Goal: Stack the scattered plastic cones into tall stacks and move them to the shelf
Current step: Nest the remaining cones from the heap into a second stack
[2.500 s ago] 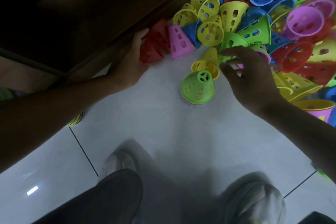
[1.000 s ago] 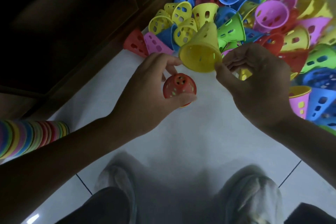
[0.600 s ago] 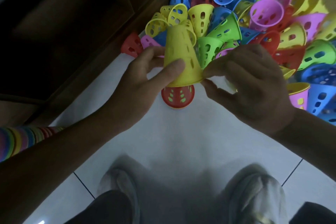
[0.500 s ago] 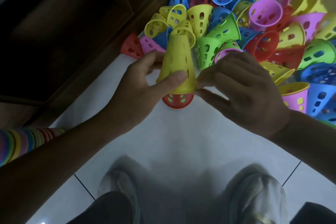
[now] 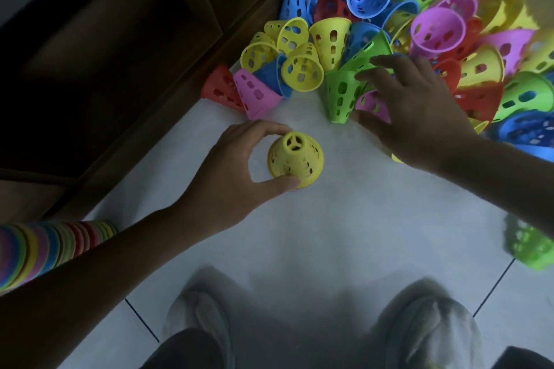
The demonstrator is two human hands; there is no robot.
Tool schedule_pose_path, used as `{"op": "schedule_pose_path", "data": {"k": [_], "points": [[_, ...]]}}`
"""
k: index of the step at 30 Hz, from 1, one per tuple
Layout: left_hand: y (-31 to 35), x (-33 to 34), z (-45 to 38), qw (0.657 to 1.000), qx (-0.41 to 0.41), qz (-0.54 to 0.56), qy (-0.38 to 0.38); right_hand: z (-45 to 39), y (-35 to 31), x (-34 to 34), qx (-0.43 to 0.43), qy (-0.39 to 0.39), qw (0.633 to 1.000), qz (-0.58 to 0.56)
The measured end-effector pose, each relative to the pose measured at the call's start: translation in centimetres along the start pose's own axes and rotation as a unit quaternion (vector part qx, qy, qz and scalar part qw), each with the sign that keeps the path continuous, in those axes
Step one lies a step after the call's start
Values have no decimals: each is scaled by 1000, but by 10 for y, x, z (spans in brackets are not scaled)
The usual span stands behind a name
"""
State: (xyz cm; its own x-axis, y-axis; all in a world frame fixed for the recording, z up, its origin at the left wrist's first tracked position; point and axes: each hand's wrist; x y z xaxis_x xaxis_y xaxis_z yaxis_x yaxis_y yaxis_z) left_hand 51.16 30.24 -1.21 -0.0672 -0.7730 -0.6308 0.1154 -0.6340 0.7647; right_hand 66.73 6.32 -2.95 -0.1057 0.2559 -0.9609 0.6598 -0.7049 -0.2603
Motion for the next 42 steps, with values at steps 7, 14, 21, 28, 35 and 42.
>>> {"op": "schedule_pose_path", "data": {"k": [7, 14, 21, 28, 35, 42], "points": [[-24, -20, -14, 999, -6, 50, -7, -11, 13, 17, 2, -17, 1000, 25], [-45, -21, -50, 992, -61, 55, 95, -19, 16, 29, -5, -1, 999, 43], [-58, -8, -84, 975, -126, 30, 181, -27, 20, 37, -8, 13, 998, 67], [-66, -3, -109, 960, -211, 69, 169, -23, 21, 42, -38, 0, 993, 109], [-49, -3, -118, 950, -263, 109, 129, -19, 23, 33, -47, -1, 999, 21], [-43, 0, -114, 963, -249, 76, 65, -15, 16, 27, 19, 35, 991, -124]]}}
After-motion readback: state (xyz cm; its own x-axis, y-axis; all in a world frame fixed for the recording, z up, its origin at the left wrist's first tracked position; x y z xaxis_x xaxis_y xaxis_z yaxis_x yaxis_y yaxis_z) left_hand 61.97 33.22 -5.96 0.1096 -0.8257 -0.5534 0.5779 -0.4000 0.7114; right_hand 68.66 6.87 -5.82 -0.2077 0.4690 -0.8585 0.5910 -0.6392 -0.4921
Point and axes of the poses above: each hand's wrist, its own z-axis away from the middle knuckle, its own x-axis out of the palm, y = z × x, and after that the axes turned 1 degree about -y, right-handed
